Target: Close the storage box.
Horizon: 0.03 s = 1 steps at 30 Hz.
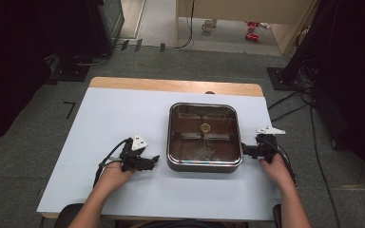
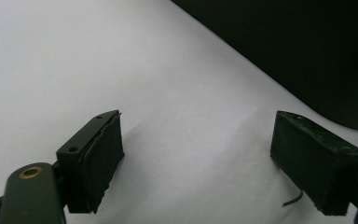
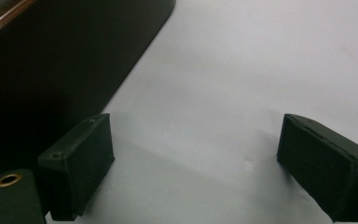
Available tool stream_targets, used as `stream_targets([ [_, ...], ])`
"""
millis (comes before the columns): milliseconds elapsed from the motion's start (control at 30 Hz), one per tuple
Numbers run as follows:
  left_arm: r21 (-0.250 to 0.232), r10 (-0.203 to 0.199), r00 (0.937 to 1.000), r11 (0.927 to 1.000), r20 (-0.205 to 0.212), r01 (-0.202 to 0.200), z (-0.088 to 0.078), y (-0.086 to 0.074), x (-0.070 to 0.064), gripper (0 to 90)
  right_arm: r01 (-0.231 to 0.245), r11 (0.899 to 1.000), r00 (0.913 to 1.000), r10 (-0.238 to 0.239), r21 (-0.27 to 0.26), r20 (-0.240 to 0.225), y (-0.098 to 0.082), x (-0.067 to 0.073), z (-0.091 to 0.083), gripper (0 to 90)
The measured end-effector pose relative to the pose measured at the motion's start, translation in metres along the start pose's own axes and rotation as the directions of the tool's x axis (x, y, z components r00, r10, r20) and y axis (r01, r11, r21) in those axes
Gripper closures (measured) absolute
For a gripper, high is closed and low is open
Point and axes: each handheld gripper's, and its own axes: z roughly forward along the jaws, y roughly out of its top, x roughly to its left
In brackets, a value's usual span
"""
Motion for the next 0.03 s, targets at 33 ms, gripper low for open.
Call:
stream_targets([
  [33, 0.001, -0.013, 0.9998, 0.9999, -0.014, 0.013, 0.0005, 0.0, -0.0006, 12.1, 0.0, 1.0, 1.0, 0.0, 0.0, 0.0, 0.0, 0.0, 0.0, 10.1],
])
